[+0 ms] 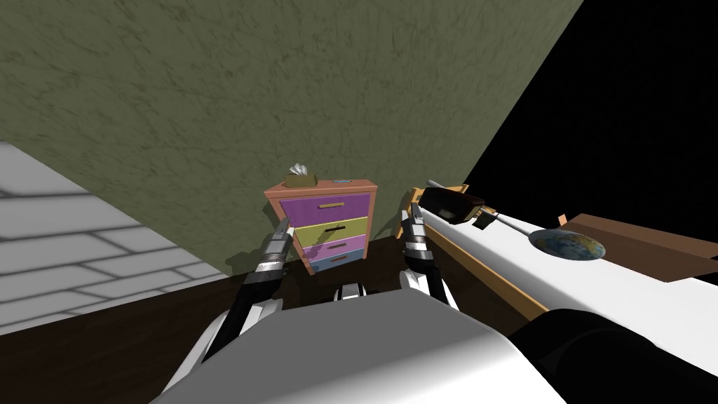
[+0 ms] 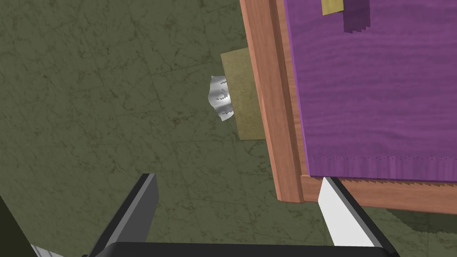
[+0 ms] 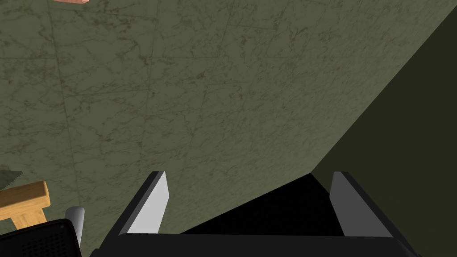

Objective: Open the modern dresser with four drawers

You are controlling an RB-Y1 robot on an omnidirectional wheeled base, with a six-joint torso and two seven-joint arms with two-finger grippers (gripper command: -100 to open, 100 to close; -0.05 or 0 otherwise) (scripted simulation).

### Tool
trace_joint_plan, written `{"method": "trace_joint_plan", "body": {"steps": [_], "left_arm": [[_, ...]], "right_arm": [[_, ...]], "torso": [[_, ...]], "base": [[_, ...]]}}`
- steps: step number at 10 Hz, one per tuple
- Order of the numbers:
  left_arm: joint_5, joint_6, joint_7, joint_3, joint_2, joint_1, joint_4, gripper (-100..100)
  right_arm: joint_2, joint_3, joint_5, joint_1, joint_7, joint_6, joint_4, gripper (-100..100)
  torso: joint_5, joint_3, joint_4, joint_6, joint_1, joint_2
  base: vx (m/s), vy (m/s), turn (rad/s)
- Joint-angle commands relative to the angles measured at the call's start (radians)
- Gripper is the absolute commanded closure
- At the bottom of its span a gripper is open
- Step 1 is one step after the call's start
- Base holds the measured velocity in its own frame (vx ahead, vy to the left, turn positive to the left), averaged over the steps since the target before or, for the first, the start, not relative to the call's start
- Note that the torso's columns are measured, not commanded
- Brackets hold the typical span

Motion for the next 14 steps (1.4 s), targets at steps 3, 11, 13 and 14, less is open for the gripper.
{"method": "trace_joint_plan", "body": {"steps": [3,11,13,14], "left_arm": [[0.008,0.085,0.004,0.002,-0.006,0.006,-0.018,-100],[0.024,0.242,0.013,0.009,-0.001,0.010,-0.046,-100],[0.028,0.282,0.015,0.011,-0.006,0.010,-0.051,-100],[0.030,0.301,0.016,0.012,-0.009,0.011,-0.054,-100]], "right_arm": [[0.000,0.000,0.000,0.000,0.000,0.000,0.000,0],[0.000,0.000,0.000,0.000,0.000,0.000,0.000,0],[0.000,0.000,0.000,0.000,0.000,0.000,0.000,0],[0.000,0.000,0.000,0.000,0.000,0.000,0.000,0]], "torso": [[0.000,0.000,0.000,0.000,0.001,0.000],[0.000,0.000,0.000,0.000,0.001,-0.001],[0.000,-0.001,0.000,0.000,0.000,-0.002],[0.000,0.000,0.000,0.000,0.000,-0.001]], "base": [[0.094,-0.044,-0.003],[0.098,-0.042,-0.004],[0.109,-0.054,-0.003],[0.087,-0.054,-0.003]]}}
